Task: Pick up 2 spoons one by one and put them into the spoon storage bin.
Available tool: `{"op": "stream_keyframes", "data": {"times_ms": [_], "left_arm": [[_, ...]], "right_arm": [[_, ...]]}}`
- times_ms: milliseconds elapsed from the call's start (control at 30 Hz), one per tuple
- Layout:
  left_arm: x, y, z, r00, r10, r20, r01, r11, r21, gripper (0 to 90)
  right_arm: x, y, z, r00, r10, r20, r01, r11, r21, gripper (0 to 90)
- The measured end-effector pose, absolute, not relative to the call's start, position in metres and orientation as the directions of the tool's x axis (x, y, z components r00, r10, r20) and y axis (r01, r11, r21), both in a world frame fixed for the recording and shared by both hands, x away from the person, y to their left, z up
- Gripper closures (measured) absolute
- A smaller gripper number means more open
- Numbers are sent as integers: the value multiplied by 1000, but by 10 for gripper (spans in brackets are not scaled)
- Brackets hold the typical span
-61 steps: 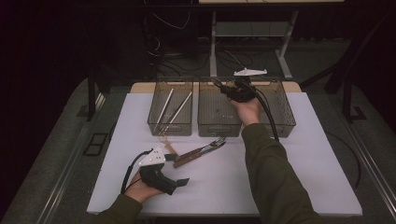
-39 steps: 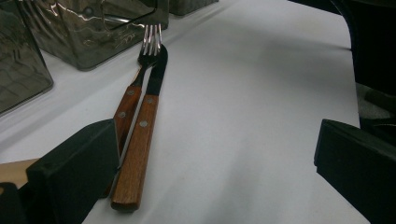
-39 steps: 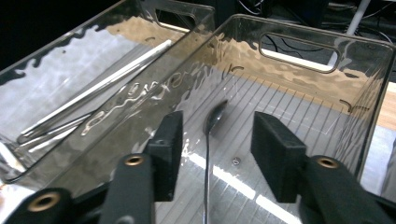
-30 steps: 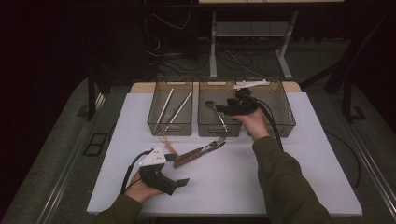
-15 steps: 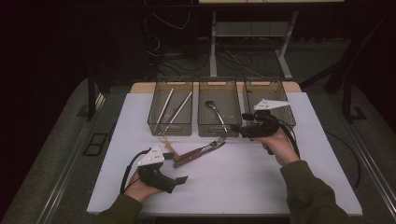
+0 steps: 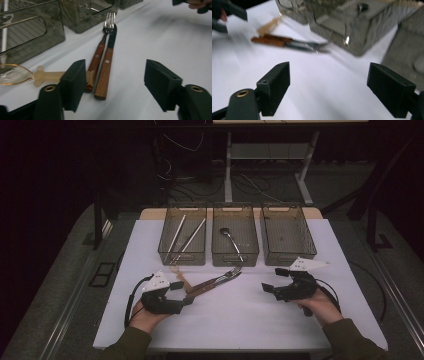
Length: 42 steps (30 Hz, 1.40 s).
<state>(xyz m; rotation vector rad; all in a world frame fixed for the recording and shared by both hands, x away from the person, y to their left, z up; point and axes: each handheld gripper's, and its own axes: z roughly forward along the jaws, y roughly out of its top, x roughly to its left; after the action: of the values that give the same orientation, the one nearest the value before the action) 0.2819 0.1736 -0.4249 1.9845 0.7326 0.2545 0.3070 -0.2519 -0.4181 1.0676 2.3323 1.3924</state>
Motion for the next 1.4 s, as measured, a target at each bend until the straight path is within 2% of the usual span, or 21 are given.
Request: {"op": "stream_keyframes", "data": {"times_ms": [333, 533, 633, 867, 1067, 1400], "left_arm": [[286, 177, -421, 775, 624, -101, 405, -366, 838, 590], [302, 180, -418, 737, 676, -14, 395, -413, 821, 781], [316, 184, -418, 705, 709, -11, 420, -405, 812, 880], [348, 186, -422, 667, 745, 3, 456, -412, 789, 894], [372, 176, -429, 670, 741, 43, 481, -477, 735, 894], [383, 175, -439, 673, 738, 47, 522, -519, 677, 895]], "right_arm": [[279, -271, -442, -709, 689, 149, 475, 310, 824, 185], [265, -279, -448, -707, 694, 139, 484, 331, 810, 185], [263, -281, -449, -704, 696, 138, 490, 336, 805, 185], [265, -281, -449, -702, 699, 137, 489, 333, 806, 185], [265, -279, -451, -706, 695, 132, 491, 347, 799, 185], [265, -279, -451, -707, 695, 129, 490, 350, 799, 185]]}}
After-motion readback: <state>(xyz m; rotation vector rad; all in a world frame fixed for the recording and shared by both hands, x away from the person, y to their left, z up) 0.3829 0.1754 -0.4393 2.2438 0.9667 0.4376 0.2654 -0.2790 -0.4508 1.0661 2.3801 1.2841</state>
